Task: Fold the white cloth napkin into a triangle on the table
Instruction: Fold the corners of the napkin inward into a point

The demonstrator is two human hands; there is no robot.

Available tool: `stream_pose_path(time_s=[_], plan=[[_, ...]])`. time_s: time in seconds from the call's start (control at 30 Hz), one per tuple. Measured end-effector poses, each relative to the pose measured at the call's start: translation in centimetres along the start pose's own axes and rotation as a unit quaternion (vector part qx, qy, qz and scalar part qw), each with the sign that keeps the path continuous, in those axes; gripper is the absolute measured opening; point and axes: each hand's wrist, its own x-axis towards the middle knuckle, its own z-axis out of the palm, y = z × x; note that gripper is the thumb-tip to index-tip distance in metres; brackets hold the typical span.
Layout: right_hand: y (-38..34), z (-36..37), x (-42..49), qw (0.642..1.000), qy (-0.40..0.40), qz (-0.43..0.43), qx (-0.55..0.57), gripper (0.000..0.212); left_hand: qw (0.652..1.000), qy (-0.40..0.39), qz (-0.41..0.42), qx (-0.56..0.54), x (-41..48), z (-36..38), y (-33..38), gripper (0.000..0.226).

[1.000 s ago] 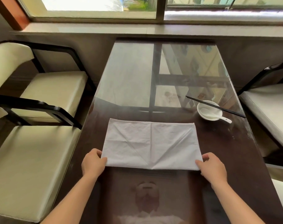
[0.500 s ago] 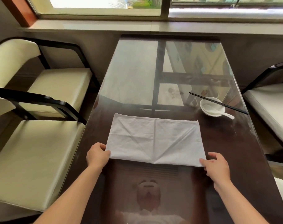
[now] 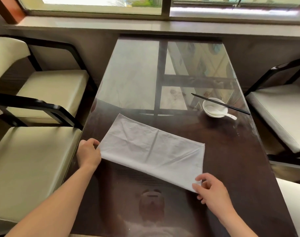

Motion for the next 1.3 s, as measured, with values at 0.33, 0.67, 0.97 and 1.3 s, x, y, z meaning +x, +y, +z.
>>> stream_pose_path(time_s=[0.33,0.67,0.97,1.3], plan=[[0.4,0.7,-2.0,0.999,-0.033,0.002,-0.001,0.020,0.927,-0.123,0.353,0.005,-11.4,2.2,2.0,0.043],[1.0,-0.4,-2.4,0.994,0.016,-0.103,-0.024,0.027,0.899,-0.196,0.391,0.016,-16.6,5.7,1.8,0.052],[1.4,-0.5,-3.4,0.921,0.027,-0.333,-0.200,0.017,0.907,-0.069,0.414,-0.027,-17.5,5.8,0.3,0.025],[-0.6,0.5,-2.6,0.922,-0.060,-0.326,-0.201,0.011,0.915,-0.059,0.399,-0.020,-19.3,5.7,-2.6,0.038]])
